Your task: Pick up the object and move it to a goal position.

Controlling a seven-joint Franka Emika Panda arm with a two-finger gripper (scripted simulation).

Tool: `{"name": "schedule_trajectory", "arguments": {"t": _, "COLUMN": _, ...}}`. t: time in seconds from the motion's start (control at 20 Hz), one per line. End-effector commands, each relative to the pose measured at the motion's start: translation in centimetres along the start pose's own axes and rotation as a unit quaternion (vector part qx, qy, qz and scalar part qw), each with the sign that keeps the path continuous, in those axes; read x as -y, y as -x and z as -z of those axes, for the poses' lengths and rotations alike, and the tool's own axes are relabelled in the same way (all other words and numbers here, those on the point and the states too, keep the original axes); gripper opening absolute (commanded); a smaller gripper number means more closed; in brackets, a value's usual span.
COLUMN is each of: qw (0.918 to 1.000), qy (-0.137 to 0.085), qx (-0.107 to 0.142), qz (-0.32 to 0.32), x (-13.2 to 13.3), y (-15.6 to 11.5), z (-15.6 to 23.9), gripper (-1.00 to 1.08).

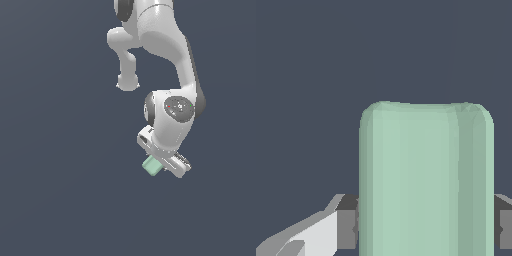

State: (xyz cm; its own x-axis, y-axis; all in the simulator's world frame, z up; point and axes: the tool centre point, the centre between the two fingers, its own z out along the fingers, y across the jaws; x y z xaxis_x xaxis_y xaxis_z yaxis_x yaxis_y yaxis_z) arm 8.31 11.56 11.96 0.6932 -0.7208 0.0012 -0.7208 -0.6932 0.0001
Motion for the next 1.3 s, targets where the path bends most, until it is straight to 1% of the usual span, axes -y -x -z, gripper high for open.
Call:
{"name": "schedule_trajectory", "arguments": {"t": 0.0, "qw": 1.0000, "qy": 0.000, "qx": 0.000, "qz": 0.000, "x": 1.1, "y": -0.3, "z": 2.0, "gripper": -1.00}}
{"name": "schedule_trajectory", "arguments": {"t": 0.3, "qw": 1.0000, "qy": 0.000, "qx": 0.000, "qz": 0.000, "x": 3.4, "y": -0.8, "z": 5.9, "gripper": -1.00}}
{"name": "schedule_trajectory", "arguments": {"t": 0.55, "qw": 1.0000, "qy": 0.000, "qx": 0.000, "qz": 0.000, "x": 4.9, "y": -1.2, "z": 8.1, "gripper": -1.00}}
{"name": "schedule_trajectory", "arguments": {"t": 0.85, "qw": 1.0000, "qy": 0.000, "qx": 0.000, "qz": 0.000, "x": 5.8, "y": -1.4, "z": 9.6, "gripper": -1.00}}
{"name": "schedule_trajectory", "arguments": {"t": 1.25, "qw": 1.0000, "qy": 0.000, "qx": 0.001, "qz": 0.000, "x": 6.3, "y": -1.6, "z": 10.3, "gripper": -1.00}}
